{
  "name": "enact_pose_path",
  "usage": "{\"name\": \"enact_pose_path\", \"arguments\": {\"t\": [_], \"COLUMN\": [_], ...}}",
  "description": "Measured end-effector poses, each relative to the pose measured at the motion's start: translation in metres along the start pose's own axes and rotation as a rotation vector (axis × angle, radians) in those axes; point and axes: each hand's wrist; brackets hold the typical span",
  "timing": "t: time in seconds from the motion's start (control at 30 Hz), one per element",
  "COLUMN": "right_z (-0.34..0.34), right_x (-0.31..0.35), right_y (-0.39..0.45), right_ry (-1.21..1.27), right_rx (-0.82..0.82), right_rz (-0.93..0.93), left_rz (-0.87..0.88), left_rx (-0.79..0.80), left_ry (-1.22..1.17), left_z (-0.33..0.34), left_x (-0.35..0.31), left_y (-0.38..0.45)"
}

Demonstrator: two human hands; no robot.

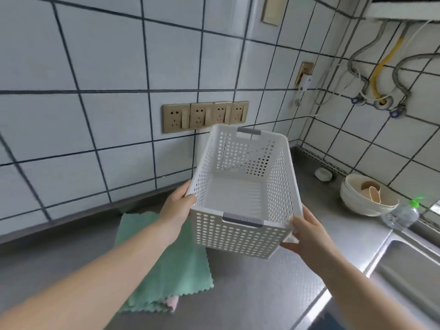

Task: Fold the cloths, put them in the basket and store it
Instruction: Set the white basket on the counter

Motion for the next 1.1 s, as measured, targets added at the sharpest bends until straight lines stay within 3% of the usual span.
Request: {"name": "enact_pose_path", "arguments": {"t": [0.3,0.5,0.73,1.1], "right_z": [0.096,0.157,0.215,0.252], "right_x": [-0.03,-0.052,-0.071,-0.076], "right_y": [-0.108,-0.153,-0.178,-0.175], "right_ry": [-0.025,-0.038,-0.057,-0.115], "right_rx": [0.154,0.292,0.392,0.47], "right_rz": [0.027,0.054,0.126,0.203], "left_rz": [0.008,0.006,0.0,-0.038], "left_rx": [-0.117,-0.276,-0.408,-0.585], "left_ry": [-0.091,-0.07,-0.074,-0.147], "left_z": [-0.117,-0.183,-0.233,-0.247], "left_x": [0.014,0.042,0.06,0.075], "left_y": [-0.164,-0.244,-0.302,-0.326]}}
Point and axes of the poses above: each hand's wrist, its own y-axis towards the middle knuckle, its own z-axis out of the palm, x = y × z, and after that the axes turned 4 degrees about y, right-handed
